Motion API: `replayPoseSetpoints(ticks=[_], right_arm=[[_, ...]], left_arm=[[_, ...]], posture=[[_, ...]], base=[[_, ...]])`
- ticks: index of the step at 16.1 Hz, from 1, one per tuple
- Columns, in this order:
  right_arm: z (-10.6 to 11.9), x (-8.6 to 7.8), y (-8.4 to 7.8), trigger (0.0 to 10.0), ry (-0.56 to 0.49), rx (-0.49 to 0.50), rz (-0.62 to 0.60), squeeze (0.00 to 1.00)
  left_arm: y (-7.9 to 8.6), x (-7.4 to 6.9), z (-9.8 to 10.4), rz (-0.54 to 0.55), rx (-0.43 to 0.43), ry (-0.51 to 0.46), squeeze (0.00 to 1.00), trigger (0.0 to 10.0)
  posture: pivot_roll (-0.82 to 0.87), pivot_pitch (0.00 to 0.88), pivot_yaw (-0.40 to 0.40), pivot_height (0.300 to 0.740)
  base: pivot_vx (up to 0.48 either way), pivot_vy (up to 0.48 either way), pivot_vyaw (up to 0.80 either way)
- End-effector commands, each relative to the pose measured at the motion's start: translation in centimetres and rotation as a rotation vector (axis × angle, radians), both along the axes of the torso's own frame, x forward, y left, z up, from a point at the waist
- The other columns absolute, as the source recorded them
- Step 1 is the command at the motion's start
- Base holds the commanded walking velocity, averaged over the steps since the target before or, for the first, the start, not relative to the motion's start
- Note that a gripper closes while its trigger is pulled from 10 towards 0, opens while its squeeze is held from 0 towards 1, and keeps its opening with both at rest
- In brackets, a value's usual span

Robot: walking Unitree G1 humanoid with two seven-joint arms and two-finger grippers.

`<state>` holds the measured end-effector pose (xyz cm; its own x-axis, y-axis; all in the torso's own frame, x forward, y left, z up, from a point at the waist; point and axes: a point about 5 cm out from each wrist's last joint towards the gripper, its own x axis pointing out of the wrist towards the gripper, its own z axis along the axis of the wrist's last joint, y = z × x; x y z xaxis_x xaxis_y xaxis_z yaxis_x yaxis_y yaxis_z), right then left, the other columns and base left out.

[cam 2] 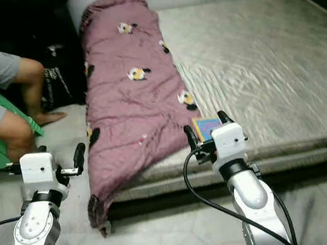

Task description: Clean up the room

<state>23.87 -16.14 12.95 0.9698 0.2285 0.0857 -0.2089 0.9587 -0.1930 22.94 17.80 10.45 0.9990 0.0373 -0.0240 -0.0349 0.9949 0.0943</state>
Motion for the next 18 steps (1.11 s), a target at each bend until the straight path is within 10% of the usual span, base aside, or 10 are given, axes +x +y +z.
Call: replayPoseSetpoints(ticks=[1,18], right_arm=[[0.09,0.10,0.15,10.0,-0.006,0.001,0.002,0.00],[0.09,0.40,0.32,10.0,-0.013,-0.021,0.025,0.00]], left_arm=[[0.20,-0.03,0.19,-0.005,0.005,-0.009,0.00,10.0],[-0.06,-0.10,-0.30,0.009,0.005,0.009,0.00,10.0]], posture=[[-0.08,0.106,-0.009,0.740],[-0.07,0.100,-0.027,0.740]], base=[[0.270,0.000,0.00],[0.174,0.000,0.17]])
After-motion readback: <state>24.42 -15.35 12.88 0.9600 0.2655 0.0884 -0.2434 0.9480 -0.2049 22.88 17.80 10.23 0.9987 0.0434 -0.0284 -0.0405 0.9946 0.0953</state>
